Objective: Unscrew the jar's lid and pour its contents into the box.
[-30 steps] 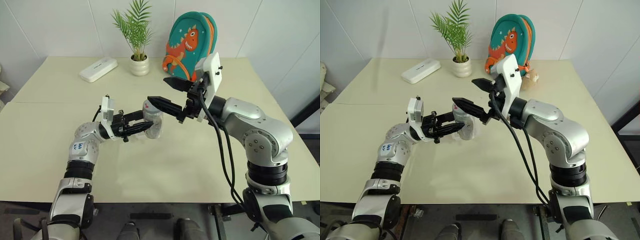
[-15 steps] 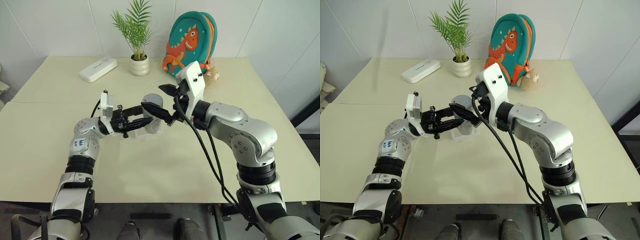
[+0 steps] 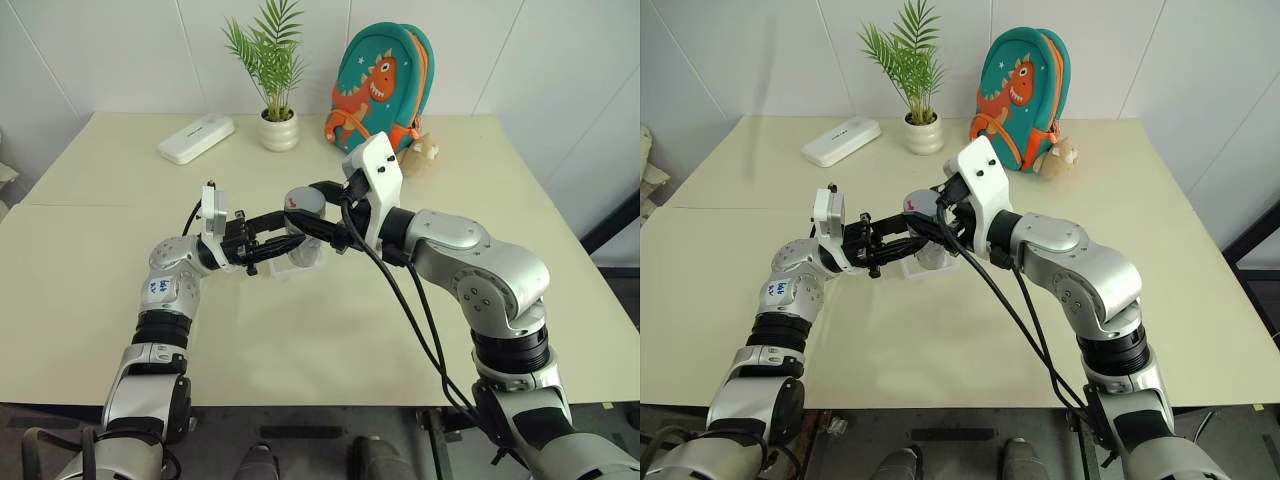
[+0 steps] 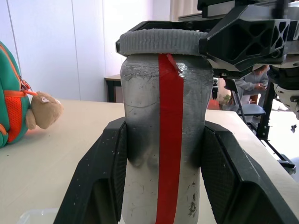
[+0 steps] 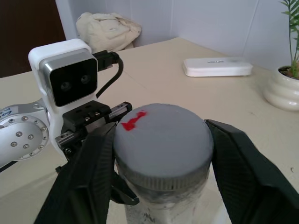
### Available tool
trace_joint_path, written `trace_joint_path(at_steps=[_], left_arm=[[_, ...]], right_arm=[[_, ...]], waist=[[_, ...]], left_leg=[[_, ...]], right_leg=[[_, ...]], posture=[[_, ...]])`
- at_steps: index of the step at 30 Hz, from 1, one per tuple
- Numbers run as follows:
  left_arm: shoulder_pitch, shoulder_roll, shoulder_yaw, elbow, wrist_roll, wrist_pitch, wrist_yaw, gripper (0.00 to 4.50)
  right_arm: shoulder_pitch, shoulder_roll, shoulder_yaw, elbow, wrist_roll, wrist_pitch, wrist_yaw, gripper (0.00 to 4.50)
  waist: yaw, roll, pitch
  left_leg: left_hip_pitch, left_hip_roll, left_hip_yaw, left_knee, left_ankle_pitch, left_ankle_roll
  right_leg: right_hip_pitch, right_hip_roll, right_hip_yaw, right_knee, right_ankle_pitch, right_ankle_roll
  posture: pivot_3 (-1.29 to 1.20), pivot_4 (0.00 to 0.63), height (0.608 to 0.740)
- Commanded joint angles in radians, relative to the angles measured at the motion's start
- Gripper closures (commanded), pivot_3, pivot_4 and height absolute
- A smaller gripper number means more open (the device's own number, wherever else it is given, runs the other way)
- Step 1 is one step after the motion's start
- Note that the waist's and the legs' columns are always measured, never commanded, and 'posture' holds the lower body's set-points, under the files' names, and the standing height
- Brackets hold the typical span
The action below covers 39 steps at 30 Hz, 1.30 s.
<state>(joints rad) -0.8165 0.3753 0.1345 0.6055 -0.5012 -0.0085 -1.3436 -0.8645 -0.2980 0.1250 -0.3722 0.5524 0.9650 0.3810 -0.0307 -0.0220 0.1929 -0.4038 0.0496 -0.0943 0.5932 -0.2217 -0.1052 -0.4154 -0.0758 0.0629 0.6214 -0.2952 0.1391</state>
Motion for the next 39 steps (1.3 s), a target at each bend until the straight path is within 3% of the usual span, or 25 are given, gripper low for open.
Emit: trace_joint_path(at_steps=[1, 25, 39], left_arm=[[-0.021, 0.005, 0.010, -0.029, -0.005, -0.010, -0.007, 2.63], [-0.061, 0.022, -0.067, -0.006, 0.067, 0.048, -0.078, 2.63], [-0.120, 0.009, -0.110, 0.053, 0.123, 0.026, -0.104, 2.63]], right_arm=[[-0.005, 0.015, -0.024, -0.043, 0.014, -0.012, 0.003, 1.96], [-0.118, -0.006, 0.015, 0.103, 0.069, -0.183, 0.443, 1.96], [-0.158, 0.032, 0.032, 0.136, 0.050, -0.216, 0.547, 1.96]], waist=[[-0.001, 0.000, 0.000], [-0.001, 0.001, 0.001], [-0.003, 0.002, 0.002]], left_leg=[[0.000, 0.000, 0.000, 0.000, 0.000, 0.000], [0.000, 0.000, 0.000, 0.000, 0.000, 0.000], [0.000, 0.000, 0.000, 0.000, 0.000, 0.000]], right_leg=[[0.000, 0.000, 0.000, 0.000, 0.000, 0.000], [0.000, 0.000, 0.000, 0.000, 0.000, 0.000], [0.000, 0.000, 0.000, 0.000, 0.000, 0.001]], posture=[[0.00, 0.150, 0.740], [0.00, 0.150, 0.740], [0.00, 0.150, 0.740]])
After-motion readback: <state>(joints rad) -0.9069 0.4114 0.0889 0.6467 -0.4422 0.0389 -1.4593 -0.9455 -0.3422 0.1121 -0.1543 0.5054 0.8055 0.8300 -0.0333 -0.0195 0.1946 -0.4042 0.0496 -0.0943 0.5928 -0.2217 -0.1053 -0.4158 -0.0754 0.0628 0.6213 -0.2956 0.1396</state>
